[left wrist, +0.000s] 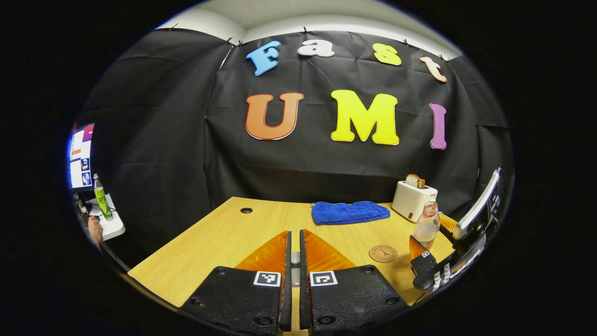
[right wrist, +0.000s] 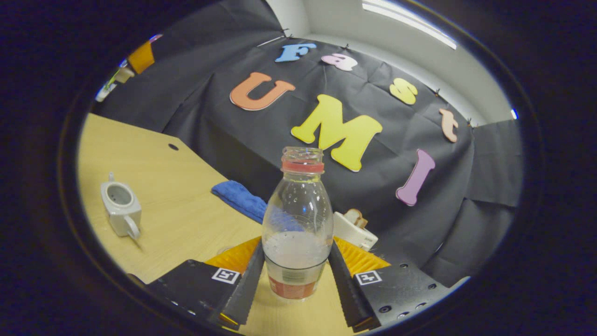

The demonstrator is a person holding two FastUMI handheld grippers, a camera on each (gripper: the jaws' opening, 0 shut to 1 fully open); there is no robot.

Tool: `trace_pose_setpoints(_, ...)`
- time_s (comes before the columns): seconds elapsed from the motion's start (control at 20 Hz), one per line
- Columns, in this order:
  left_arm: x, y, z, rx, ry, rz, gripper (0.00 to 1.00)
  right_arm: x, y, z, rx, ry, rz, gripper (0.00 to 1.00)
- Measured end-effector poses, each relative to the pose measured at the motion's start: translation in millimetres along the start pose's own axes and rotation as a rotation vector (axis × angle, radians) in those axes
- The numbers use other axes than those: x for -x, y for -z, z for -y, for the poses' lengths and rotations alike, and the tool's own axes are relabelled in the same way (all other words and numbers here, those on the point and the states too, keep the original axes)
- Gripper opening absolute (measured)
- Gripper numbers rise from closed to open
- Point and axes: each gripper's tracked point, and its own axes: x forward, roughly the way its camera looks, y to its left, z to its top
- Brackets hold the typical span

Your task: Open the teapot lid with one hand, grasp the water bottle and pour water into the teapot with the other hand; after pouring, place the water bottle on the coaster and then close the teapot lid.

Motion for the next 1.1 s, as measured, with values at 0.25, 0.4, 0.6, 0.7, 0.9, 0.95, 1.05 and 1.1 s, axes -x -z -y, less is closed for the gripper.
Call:
trace_pose_setpoints(0.25, -1.7, 1.3, 0.8, -0.003, 0.011, -0.004, 0.08, -17.9, 13.8, -10.6, -0.216, -0.067, -0.069, 0.77)
trace_pose_setpoints(0.4, -3.6, 5.0, -3.9, -0.001, 0.004, -0.019, 0.08, -35.5, 7.6, -7.1, -0.315, -0.064, -0.083, 0.75)
trace_pose_setpoints(0.6, -2.2, 3.9, -3.4, 0.005, 0.006, -0.019, 0.08, -52.5, 0.9, -17.4, -0.438, -0.112, -0.122, 0.75)
trace_pose_setpoints(0.7, -0.7, 2.1, -3.5, 0.003, 0.009, -0.017, 0.08, -63.0, -2.9, -21.2, -0.458, -0.114, -0.132, 0.75)
trace_pose_setpoints(0.9, 5.5, -1.9, -0.7, -0.001, 0.026, -0.004, 0.08, -79.2, -6.5, -28.0, -0.437, -0.107, -0.139, 0.75)
trace_pose_setpoints(0.95, 5.5, -2.4, -1.1, 0.005, 0.027, -0.003, 0.08, -80.2, -7.2, -28.5, -0.435, -0.108, -0.133, 0.77)
trace_pose_setpoints(1.05, 5.0, -1.7, -0.6, 0.007, 0.028, -0.009, 0.08, -84.0, -10.2, -34.0, -0.428, -0.115, -0.123, 0.77)
trace_pose_setpoints(1.1, 5.6, -0.7, -0.4, 0.008, 0.03, -0.009, 0.08, -84.9, -9.4, -34.8, -0.42, -0.113, -0.125, 0.77)
